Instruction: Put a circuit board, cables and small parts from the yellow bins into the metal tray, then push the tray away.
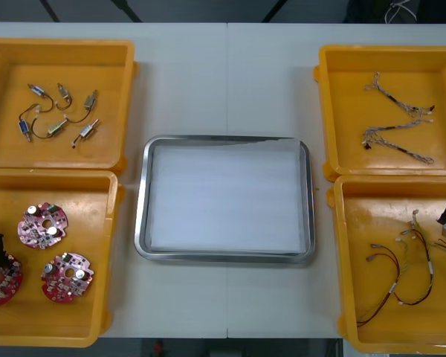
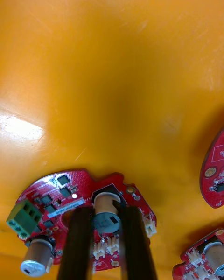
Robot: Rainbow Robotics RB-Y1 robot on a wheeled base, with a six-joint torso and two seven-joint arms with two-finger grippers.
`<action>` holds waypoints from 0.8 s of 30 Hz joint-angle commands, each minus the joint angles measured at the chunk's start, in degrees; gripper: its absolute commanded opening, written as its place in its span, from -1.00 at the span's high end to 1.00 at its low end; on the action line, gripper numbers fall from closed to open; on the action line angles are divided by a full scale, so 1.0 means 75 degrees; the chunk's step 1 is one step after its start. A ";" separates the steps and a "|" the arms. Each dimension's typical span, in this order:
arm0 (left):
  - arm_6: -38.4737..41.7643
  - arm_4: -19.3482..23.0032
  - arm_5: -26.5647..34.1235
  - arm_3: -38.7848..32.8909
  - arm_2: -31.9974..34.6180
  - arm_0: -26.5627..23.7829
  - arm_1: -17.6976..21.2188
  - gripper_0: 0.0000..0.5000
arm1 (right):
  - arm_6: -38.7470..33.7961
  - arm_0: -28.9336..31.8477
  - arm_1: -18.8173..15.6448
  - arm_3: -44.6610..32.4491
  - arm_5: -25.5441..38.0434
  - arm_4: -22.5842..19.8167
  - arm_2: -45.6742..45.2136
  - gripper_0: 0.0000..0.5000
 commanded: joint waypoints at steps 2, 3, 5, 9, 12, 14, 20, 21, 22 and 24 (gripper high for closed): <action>0.0725 0.0013 -0.0070 -0.0128 -0.0103 0.0123 -0.0029 0.66 | 0.0014 0.0097 0.0144 -0.0008 -0.0057 0.0223 0.0111 -1.00; 0.0725 0.0013 -0.0070 -0.0128 -0.0115 0.0135 -0.0029 0.70 | -0.0009 0.0097 0.0168 0.0004 -0.0045 0.0247 0.0111 -1.00; 0.0725 -0.0010 -0.0070 -0.0128 -0.0115 0.0123 -0.0029 0.77 | -0.0021 0.0097 0.0191 0.0004 -0.0045 0.0258 0.0100 -1.00; 0.0667 -0.0057 -0.0070 -0.0140 -0.0103 0.0112 0.0006 0.91 | -0.0033 0.0097 0.0203 -0.0008 -0.0045 0.0258 0.0100 -1.00; 0.0632 -0.0045 -0.0047 -0.0257 -0.0032 0.0100 0.0217 0.94 | -0.0033 0.0097 0.0203 0.0004 -0.0034 0.0247 0.0111 -0.63; 0.0608 -0.0010 0.0035 -0.0327 0.0073 0.0112 0.0334 0.95 | -0.0033 0.0097 0.0203 -0.0008 -0.0034 0.0247 0.0111 -0.39; 0.0573 -0.0057 0.1078 -0.0679 0.0917 0.0112 0.0475 0.98 | -0.0021 0.0097 0.0203 -0.0008 -0.0010 0.0247 0.0111 0.07; 0.0561 -0.0069 0.1324 -0.0761 0.1128 0.0112 0.0487 0.98 | -0.0033 0.0097 0.0203 0.0004 0.0002 0.0247 0.0111 0.25; 0.0573 -0.0057 0.1442 -0.0808 0.1245 0.0100 0.0498 0.98 | -0.0033 0.0097 0.0203 0.0004 0.0002 0.0235 0.0111 0.36; 0.0597 -0.0034 0.1852 -0.0925 0.1620 0.0112 0.0498 0.98 | -0.0033 0.0097 0.0203 -0.0008 0.0013 0.0223 0.0111 0.83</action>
